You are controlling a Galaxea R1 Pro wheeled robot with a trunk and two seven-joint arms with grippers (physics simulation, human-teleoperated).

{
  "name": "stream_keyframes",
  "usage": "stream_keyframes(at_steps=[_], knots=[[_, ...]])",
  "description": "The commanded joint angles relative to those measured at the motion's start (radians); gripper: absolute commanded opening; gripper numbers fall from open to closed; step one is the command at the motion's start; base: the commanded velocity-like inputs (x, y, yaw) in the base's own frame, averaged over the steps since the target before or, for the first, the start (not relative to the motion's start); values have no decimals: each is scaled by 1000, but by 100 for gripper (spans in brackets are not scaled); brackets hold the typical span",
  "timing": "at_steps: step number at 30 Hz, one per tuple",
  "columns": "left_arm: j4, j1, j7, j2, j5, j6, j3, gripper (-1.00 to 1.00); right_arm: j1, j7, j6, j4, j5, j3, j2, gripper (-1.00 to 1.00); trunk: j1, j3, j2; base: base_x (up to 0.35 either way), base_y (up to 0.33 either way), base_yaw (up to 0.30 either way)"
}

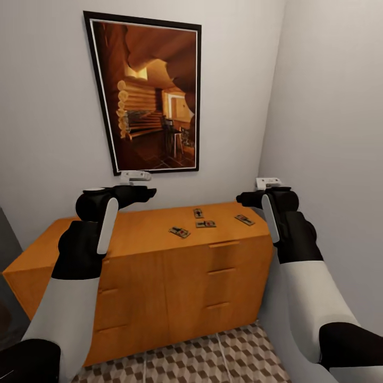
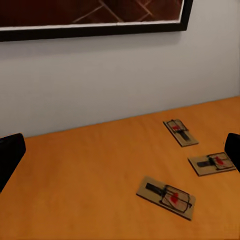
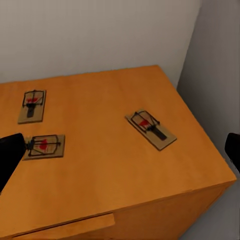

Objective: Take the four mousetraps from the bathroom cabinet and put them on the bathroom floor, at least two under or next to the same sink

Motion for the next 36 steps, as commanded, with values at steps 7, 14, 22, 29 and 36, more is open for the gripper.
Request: stream_keyframes(at_steps=[7, 14, 22, 29, 36], knots=[[0, -1, 1, -1, 7, 5, -1, 100, -1, -5, 4, 1, 15, 12, -3, 100, 1, -1, -1, 324, 0, 0], [0, -1, 1, -1, 10, 5, -1, 100, -1, -3, 4, 2, 34, 15, -8, 100, 1, -1, -1, 244, 0, 0], [5, -1, 1, -3, 13, 5, -1, 100, -8, -2, 4, 2, 39, 18, -12, 100, 1, -1, -1, 67, 0, 0], [8, -1, 1, -3, 15, 6, -1, 100, -27, 2, 4, 7, 32, 19, -14, 100, 1, -1, -1, 15, 0, 0], [21, 0, 1, -3, 17, 7, -1, 100, -57, 5, 4, 52, 29, 19, -15, 100, 1, -1, -1, 4, 0, 0]])
